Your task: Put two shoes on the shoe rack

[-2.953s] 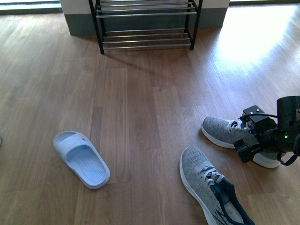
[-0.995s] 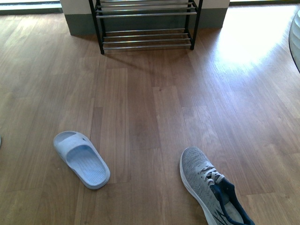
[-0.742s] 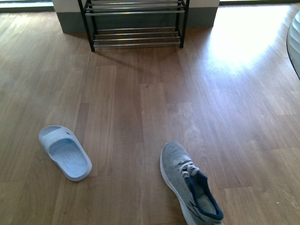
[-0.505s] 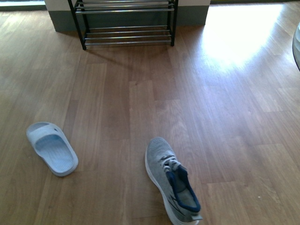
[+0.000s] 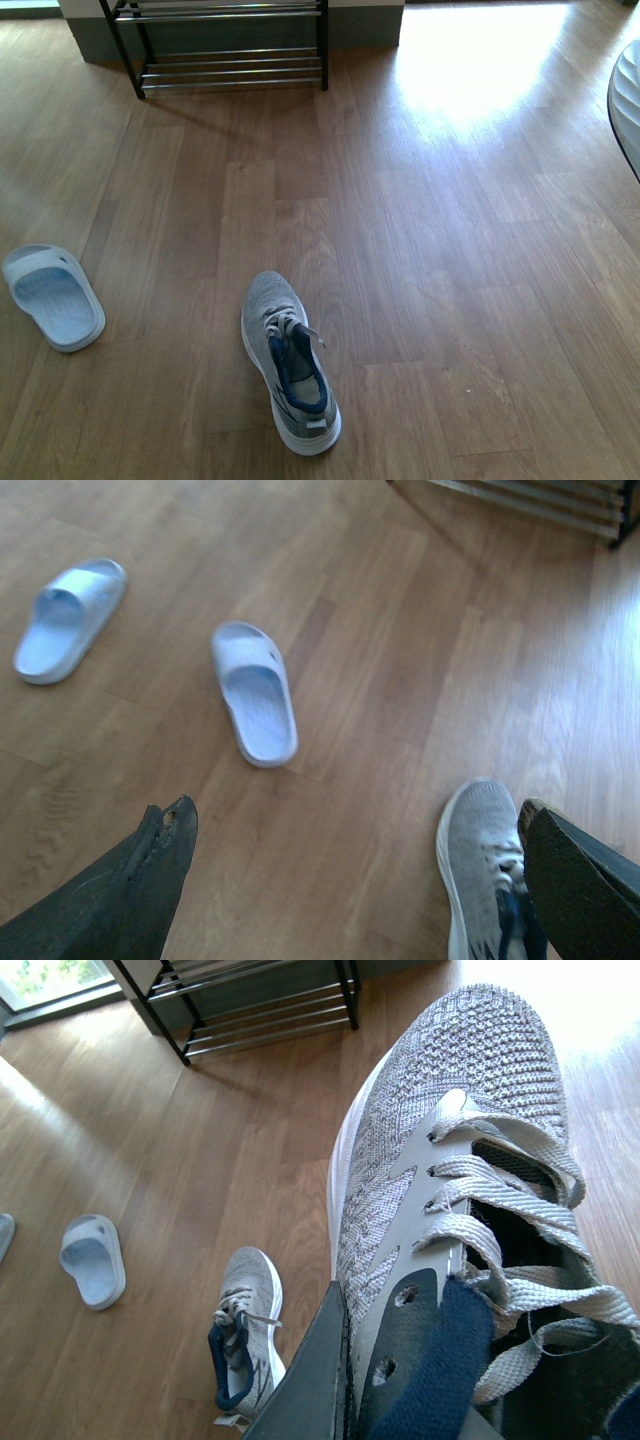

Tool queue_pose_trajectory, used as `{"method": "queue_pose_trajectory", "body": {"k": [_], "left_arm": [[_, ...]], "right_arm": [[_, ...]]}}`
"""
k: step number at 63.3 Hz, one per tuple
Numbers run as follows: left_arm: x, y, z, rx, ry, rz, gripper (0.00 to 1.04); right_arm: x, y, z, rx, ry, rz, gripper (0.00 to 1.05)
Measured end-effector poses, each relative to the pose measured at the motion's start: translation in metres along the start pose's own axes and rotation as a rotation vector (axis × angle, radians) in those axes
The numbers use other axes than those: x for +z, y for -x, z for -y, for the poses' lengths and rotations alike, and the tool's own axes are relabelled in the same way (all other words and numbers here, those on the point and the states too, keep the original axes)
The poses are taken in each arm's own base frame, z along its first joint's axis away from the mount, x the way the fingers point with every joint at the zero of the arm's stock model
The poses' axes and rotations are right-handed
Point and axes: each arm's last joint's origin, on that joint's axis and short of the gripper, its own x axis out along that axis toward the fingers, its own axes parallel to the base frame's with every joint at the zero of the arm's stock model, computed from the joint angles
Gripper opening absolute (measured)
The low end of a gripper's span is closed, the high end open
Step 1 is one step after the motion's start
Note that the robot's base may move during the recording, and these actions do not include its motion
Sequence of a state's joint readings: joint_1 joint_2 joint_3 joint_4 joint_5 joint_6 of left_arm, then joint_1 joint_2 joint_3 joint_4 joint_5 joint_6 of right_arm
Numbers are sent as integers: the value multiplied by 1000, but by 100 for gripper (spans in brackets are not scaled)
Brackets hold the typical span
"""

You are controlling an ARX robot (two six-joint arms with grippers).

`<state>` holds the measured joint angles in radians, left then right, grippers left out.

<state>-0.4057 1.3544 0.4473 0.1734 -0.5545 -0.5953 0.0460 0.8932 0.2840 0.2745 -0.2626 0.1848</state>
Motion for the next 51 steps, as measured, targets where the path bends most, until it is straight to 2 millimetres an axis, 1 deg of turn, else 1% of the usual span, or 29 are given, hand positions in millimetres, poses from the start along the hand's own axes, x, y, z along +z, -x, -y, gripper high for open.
{"method": "queue_pose_trajectory", "body": {"k": [1,2,3,4,5,6,8,9,12,14,18,19,23,31,36,51], "left_arm": [[-2,-5,4,-5,-4,-16,95],[-6,-17,12,-13,-17,-55,95],[-9,-22,15,-15,-26,-73,95],[-15,-33,22,-14,-45,-110,95],[-19,-38,25,-14,-54,-128,95],[-26,-48,30,-10,-73,-164,95],[-33,-58,35,-2,-95,-198,95],[-41,-67,40,-3,-112,-234,95],[-57,-86,49,-7,-144,-296,95],[-77,-106,58,-18,-187,-360,95],[-104,-135,72,-54,-255,-436,95],[-114,-145,76,-72,-279,-463,95],[-137,-167,90,-140,-327,-510,95],[-160,-190,108,-211,-362,-546,95],[-170,-202,117,-244,-364,-568,95],[-198,-226,131,-276,-388,-642,95]], "right_arm": [[0,0,0,0,0,0,1],[0,0,0,-1,0,1,1],[0,0,0,-1,0,1,1],[0,0,0,-1,1,1,1],[0,0,0,-1,0,1,1],[0,0,0,-2,0,1,1],[0,0,0,-5,0,2,1],[0,0,0,-7,0,2,1],[0,0,0,-7,0,2,1],[0,0,0,-6,0,2,1],[0,0,0,-4,0,2,1],[0,0,0,-3,0,1,1],[0,0,0,-4,0,1,1],[0,0,0,-4,0,2,1],[0,0,0,-4,0,1,1],[0,0,0,-4,0,1,1]]}}
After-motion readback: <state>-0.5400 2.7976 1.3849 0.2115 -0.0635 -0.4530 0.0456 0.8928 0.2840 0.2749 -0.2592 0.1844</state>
